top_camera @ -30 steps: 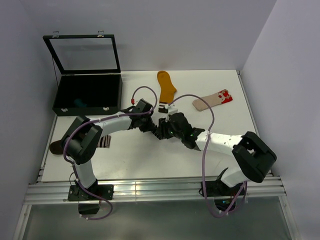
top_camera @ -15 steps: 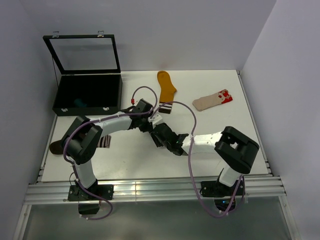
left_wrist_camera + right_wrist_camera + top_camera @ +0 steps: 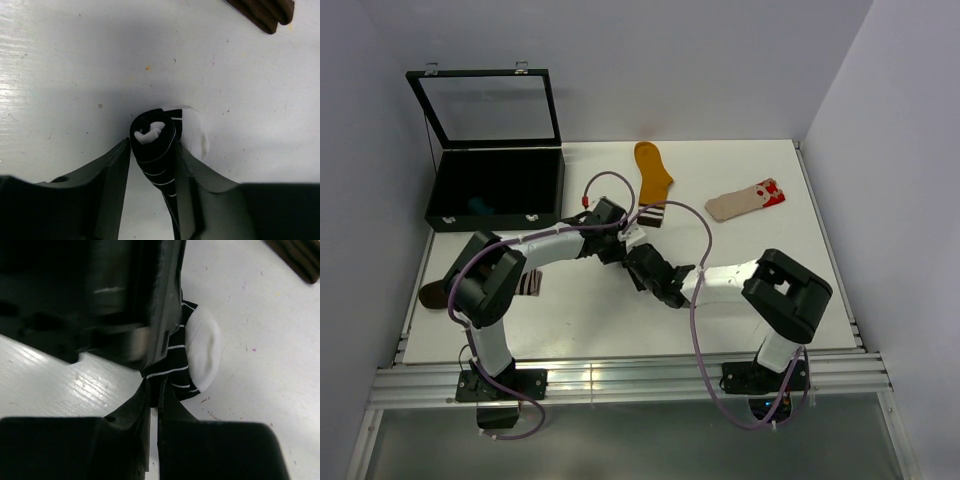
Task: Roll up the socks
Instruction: Roll the sock at the center of the board.
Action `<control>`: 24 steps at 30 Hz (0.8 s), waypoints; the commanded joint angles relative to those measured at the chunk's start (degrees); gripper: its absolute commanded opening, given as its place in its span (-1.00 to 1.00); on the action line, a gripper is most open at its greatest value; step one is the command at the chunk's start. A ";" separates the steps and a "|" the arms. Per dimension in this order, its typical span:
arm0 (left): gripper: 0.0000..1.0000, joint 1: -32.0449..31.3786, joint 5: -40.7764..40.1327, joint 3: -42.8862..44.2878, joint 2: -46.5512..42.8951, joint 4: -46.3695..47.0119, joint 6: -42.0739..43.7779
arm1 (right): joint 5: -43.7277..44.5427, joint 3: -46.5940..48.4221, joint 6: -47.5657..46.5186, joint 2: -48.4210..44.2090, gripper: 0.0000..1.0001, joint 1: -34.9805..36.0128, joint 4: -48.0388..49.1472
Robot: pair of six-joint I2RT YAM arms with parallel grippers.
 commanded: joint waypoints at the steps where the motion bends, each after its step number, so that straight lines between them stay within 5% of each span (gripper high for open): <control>1: -0.07 -0.41 -0.73 1.34 -2.31 -0.45 1.59 | -11.37 -2.48 4.36 -0.75 -1.00 -4.62 -0.98; 7: 0.18 0.81 -1.26 -0.24 -7.14 1.05 2.21 | -30.36 -2.22 8.49 -2.34 -1.00 -11.58 -0.45; 16: 0.27 4.07 0.05 -6.39 -14.97 6.14 1.51 | -56.53 -2.31 19.82 2.67 -1.00 -23.09 7.01; 24: 0.27 3.89 5.59 -10.78 -13.13 10.89 0.19 | -66.59 -3.01 32.31 11.62 -1.00 -29.34 17.39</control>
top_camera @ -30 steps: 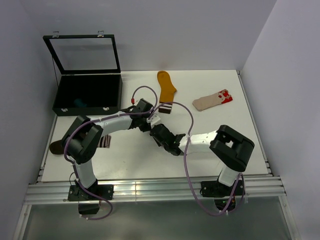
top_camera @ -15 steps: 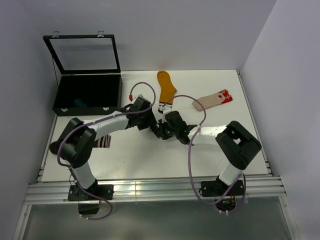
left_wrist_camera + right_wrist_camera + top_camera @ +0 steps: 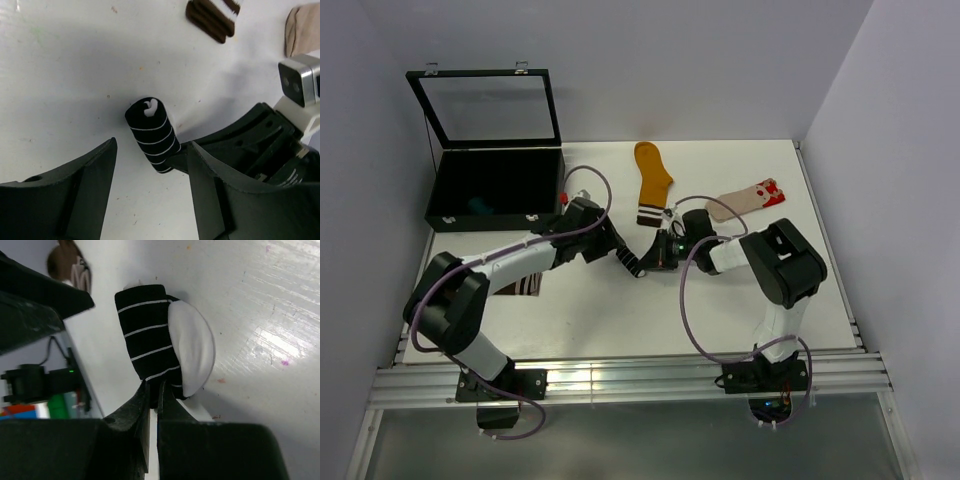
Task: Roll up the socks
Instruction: Roll the sock at the center of the board.
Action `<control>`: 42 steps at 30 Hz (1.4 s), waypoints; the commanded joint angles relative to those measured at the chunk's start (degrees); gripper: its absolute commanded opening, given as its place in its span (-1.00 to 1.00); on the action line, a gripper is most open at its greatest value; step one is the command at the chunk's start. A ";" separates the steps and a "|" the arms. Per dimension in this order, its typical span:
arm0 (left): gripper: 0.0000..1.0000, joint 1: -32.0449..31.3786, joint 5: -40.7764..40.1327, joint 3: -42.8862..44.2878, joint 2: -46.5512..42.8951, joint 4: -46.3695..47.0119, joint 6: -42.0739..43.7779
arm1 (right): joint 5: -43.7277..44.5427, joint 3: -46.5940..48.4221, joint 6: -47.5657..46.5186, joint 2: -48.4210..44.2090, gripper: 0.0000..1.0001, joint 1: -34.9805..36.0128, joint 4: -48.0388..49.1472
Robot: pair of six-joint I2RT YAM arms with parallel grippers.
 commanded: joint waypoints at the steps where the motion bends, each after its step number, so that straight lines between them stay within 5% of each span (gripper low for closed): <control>1: 0.27 -0.37 3.32 -1.13 0.93 4.12 -0.75 | -6.33 -1.24 7.22 4.14 -1.00 -1.58 5.06; 13: 0.27 -2.48 4.03 0.19 5.76 5.61 -1.19 | -9.85 -2.65 20.59 12.58 -1.00 -5.89 14.92; 42: 0.18 -4.33 1.56 1.16 13.06 7.90 -5.32 | -8.88 -3.61 27.53 17.59 -1.00 -8.09 18.26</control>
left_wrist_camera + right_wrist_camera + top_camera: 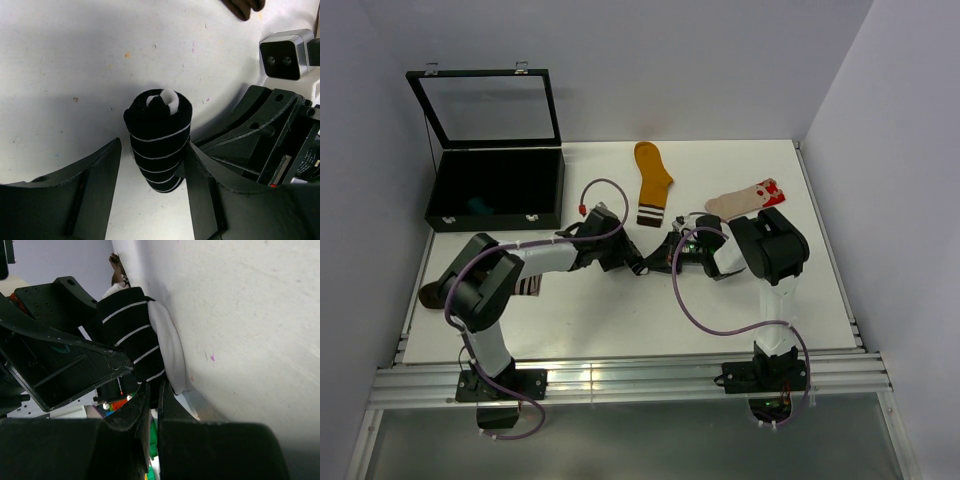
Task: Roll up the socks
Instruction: Roll the sock at the center of the board.
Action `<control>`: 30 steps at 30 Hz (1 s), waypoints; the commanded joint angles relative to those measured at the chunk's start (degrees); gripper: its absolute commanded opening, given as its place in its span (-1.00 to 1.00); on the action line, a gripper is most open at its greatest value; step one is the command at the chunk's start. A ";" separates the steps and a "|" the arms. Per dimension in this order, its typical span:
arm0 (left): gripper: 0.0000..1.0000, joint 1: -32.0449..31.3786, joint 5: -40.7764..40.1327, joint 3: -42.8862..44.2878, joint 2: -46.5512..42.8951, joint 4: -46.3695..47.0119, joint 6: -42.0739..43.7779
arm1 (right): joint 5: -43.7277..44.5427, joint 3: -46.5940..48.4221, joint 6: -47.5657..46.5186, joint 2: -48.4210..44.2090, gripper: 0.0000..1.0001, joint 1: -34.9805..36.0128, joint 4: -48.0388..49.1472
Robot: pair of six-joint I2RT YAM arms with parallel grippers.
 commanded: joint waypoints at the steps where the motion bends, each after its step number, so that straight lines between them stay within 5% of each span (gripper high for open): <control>1: 0.17 -0.81 -1.30 1.37 2.41 0.03 -0.71 | 5.78 -1.54 0.13 3.21 -1.00 -0.57 -4.84; 13: 0.07 -1.69 -1.30 4.37 6.46 -2.43 -1.23 | 6.22 -1.27 0.39 3.13 -0.97 -0.57 -5.55; 21: -0.25 -2.13 -4.02 6.91 8.57 -7.78 -1.41 | 6.57 -1.36 -0.14 2.43 -0.90 -0.57 -5.81; 30: -0.38 -2.48 -9.38 15.52 11.99 -19.56 1.57 | 16.40 -0.83 -12.69 -11.87 -0.20 -0.57 -24.85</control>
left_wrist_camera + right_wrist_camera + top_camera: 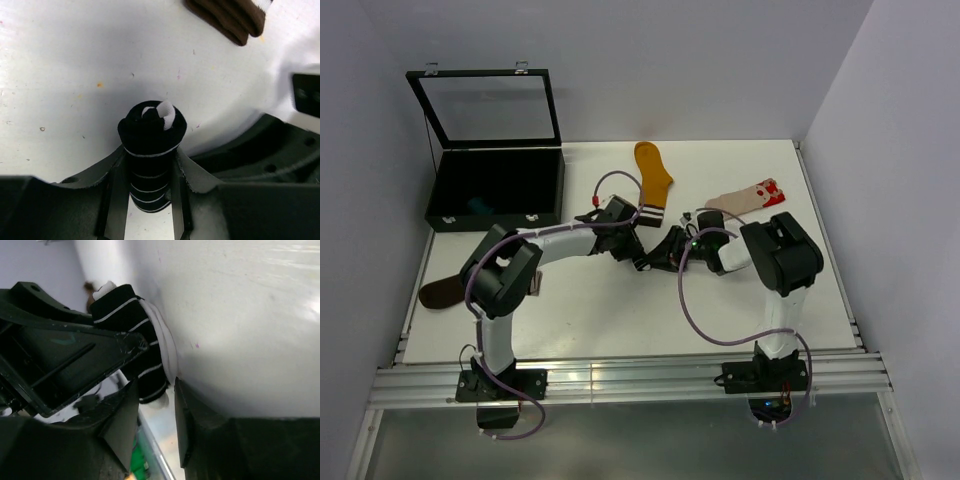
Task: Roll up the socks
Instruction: Roll the sock at the center of the board, then pick up the sock at the center of the board.
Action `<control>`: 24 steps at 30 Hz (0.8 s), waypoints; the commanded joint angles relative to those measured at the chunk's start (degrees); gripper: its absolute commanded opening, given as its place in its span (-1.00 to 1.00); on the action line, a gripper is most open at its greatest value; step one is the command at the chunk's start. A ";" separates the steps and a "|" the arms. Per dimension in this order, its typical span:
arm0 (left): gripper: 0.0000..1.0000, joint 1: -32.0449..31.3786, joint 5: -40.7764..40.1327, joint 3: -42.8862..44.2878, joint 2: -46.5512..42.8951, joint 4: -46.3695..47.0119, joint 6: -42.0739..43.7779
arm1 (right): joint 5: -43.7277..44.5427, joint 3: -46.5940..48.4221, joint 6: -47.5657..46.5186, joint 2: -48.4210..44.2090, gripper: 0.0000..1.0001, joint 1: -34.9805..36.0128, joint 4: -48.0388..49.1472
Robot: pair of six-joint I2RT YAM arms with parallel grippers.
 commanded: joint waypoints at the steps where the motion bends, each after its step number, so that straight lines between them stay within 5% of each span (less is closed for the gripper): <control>1: -0.38 -0.47 -5.45 2.61 3.91 -10.71 2.71 | 12.36 -0.79 -8.98 -7.33 -0.17 -0.22 -15.70; 12: -0.35 -0.64 -11.86 9.38 7.78 -20.48 7.98 | 32.94 -1.84 -21.56 -32.72 -0.11 -0.13 -37.59; 24: -0.32 -0.99 -16.17 11.58 10.51 -28.04 14.57 | 35.06 -3.43 -24.11 -46.28 -0.10 -0.22 -44.19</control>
